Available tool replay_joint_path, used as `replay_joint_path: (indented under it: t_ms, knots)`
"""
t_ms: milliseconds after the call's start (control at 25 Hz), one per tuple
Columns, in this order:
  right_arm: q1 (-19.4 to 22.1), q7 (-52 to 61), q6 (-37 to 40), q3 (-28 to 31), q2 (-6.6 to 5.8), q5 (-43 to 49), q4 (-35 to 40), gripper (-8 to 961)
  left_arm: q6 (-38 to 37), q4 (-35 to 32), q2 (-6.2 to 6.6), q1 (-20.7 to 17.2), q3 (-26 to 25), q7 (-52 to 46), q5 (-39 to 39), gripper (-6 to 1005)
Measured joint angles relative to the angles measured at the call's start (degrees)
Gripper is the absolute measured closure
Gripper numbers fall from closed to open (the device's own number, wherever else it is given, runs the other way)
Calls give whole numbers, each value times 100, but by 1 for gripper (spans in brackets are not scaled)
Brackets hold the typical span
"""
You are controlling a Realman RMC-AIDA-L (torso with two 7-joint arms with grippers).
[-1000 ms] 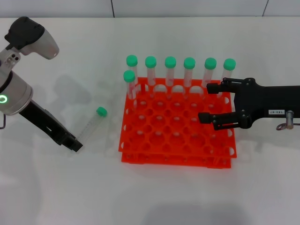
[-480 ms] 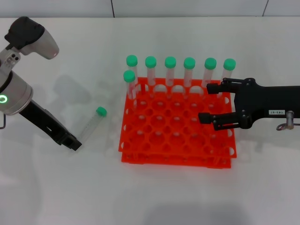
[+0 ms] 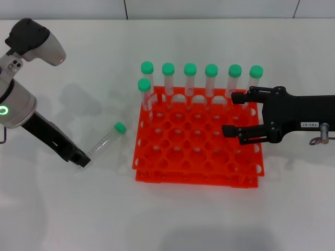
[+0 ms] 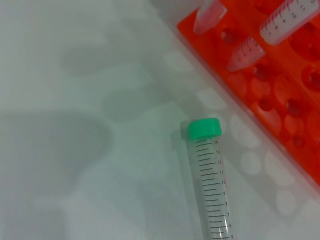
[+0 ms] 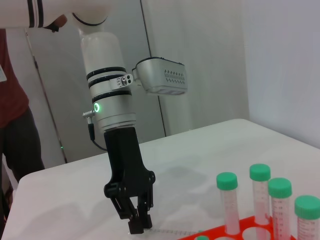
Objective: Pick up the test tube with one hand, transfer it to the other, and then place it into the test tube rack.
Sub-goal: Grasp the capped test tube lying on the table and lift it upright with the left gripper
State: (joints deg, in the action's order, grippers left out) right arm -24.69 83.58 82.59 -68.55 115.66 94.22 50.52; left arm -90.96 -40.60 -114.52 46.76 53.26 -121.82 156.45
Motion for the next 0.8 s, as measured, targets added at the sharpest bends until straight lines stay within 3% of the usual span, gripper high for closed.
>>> replay_joint_path:
  t_ms: [800]
  knots:
    - [-1,-10,-1,-21,-5,-81,6,79,115,-1,1,-32,9,25,7,824]
